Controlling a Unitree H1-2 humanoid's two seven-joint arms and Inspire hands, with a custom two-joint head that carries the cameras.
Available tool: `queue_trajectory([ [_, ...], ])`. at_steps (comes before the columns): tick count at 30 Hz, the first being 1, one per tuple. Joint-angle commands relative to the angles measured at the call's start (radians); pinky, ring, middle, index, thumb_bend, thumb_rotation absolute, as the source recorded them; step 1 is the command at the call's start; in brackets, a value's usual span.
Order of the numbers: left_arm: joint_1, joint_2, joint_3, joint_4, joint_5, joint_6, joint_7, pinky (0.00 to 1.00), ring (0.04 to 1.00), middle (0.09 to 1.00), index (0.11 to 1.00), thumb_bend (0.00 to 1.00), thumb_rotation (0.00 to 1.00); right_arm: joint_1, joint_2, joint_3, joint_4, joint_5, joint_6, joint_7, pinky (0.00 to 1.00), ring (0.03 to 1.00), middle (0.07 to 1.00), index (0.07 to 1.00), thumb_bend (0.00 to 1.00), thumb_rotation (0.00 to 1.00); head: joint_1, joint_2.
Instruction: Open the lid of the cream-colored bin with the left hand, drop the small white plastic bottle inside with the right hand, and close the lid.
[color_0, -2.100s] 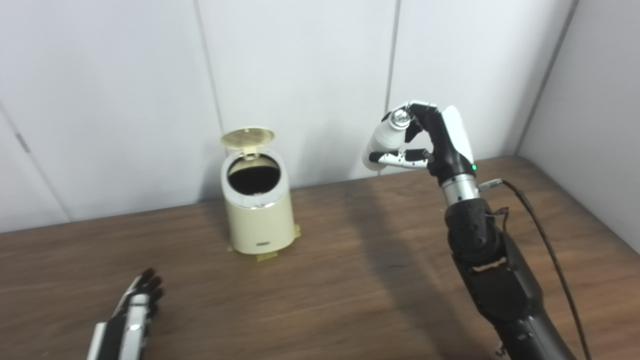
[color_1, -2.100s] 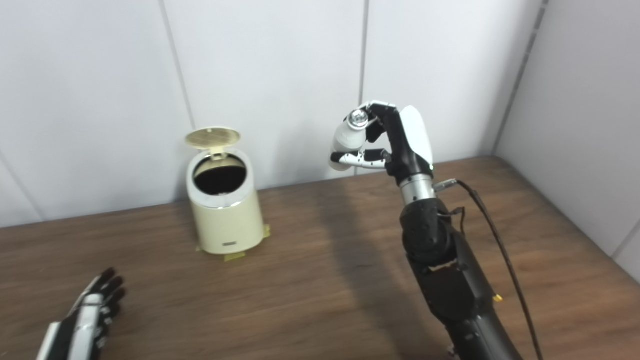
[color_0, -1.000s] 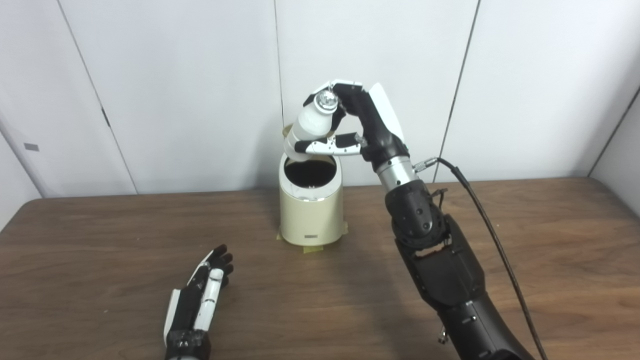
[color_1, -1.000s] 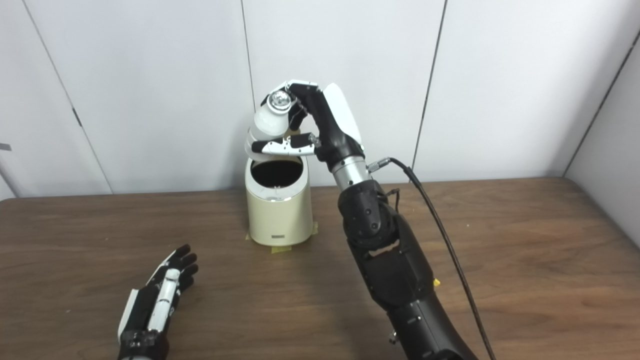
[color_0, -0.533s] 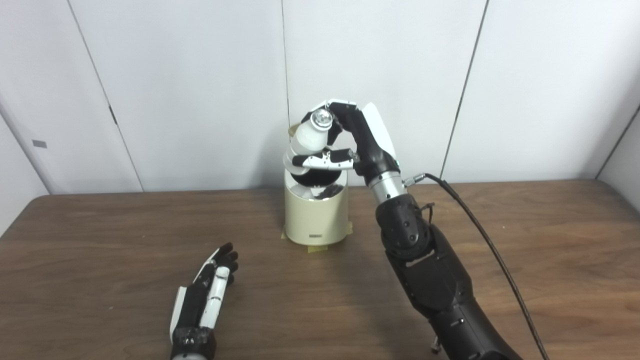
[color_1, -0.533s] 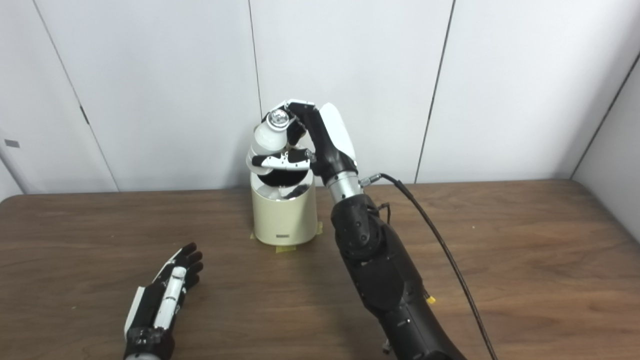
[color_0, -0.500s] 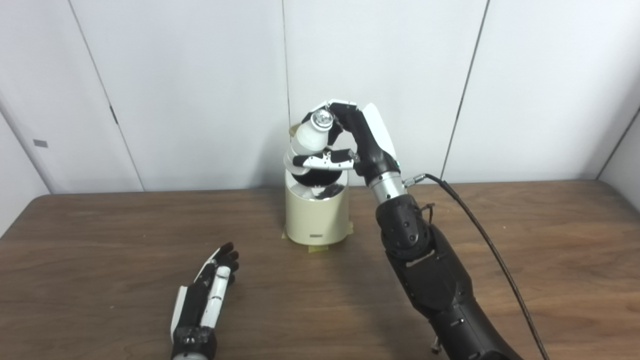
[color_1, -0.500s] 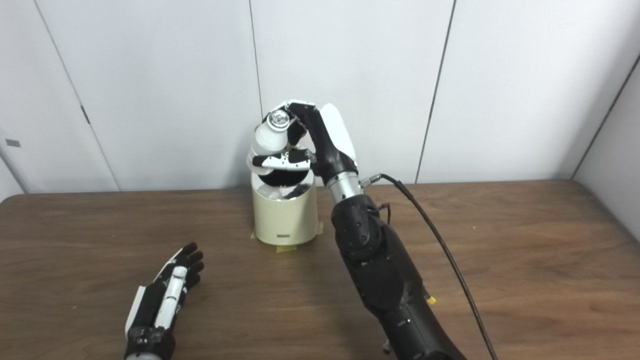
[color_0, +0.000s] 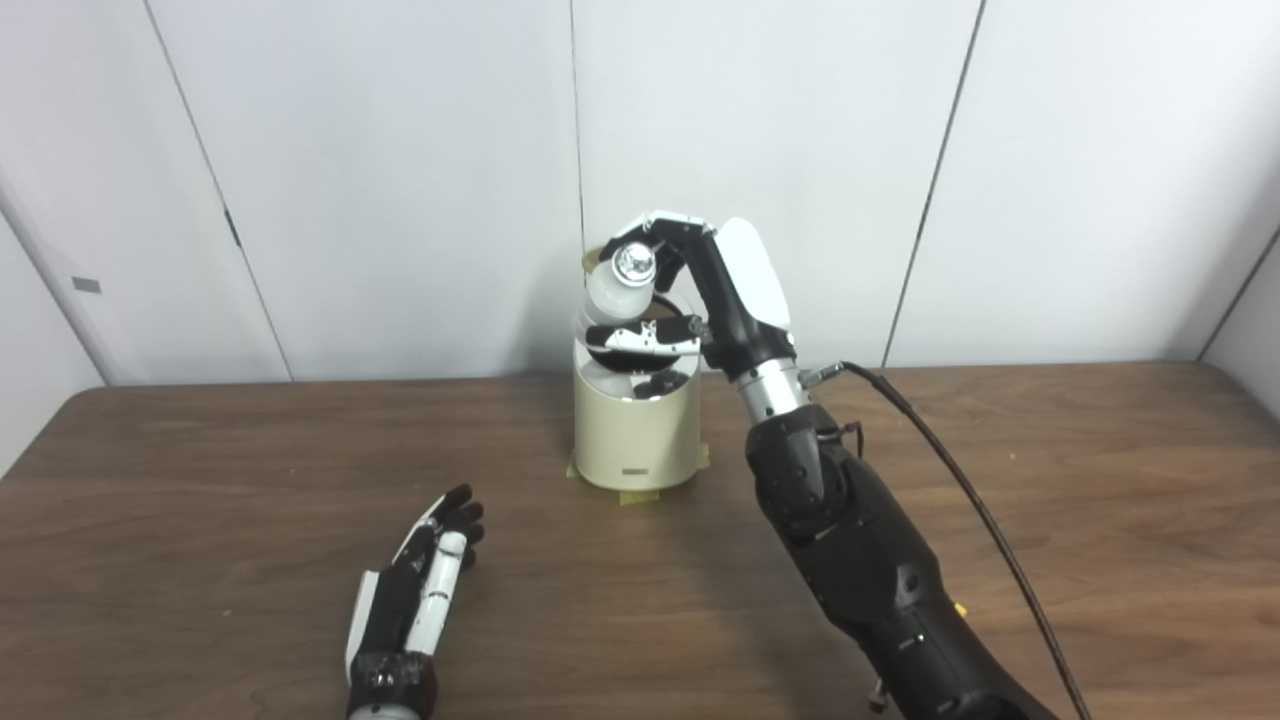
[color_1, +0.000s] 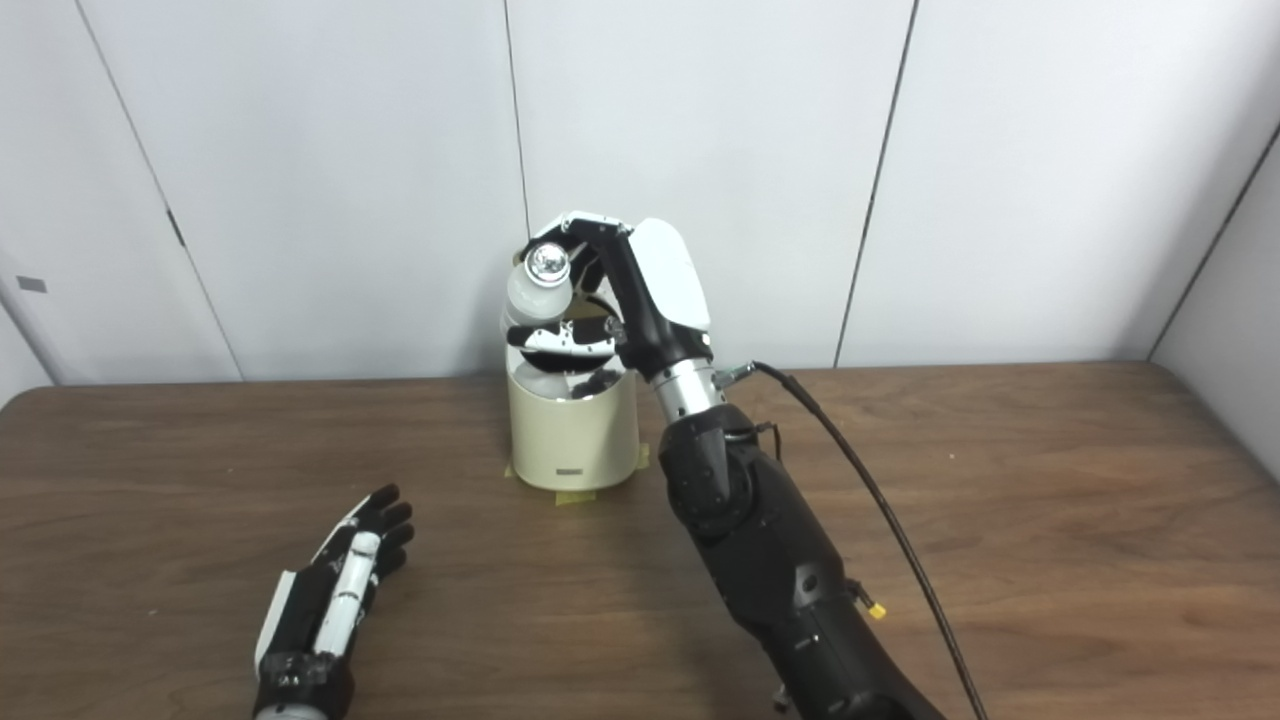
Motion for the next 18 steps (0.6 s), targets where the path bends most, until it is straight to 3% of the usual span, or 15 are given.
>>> queue_trajectory([
  [1,-0.014,-0.012,-0.001,-0.026,-0.004,-0.007,0.000,0.88,0.863,0.866,0.905,0.59,0.78,-0.061,-0.011,-0.004,-0.016,-0.010,-0.041,-0.036,0.34,0.416,0.502,0.487,0.50,0.00,-0.002,0.003],
  [8,-0.008,-0.007,-0.003,-0.038,-0.004,0.002,-0.005,0.88,0.864,0.869,0.905,0.60,0.78,-0.057,-0.031,0.006,0.011,-0.076,-0.043,-0.099,0.34,0.403,0.497,0.504,0.50,0.00,-0.007,0.009],
  [18,0.002,0.000,-0.002,-0.045,-0.001,0.004,-0.008,0.89,0.871,0.870,0.904,0.62,0.79,-0.041,-0.052,0.022,0.017,-0.120,-0.031,-0.114,0.34,0.400,0.489,0.517,0.50,0.00,-0.011,0.019],
])
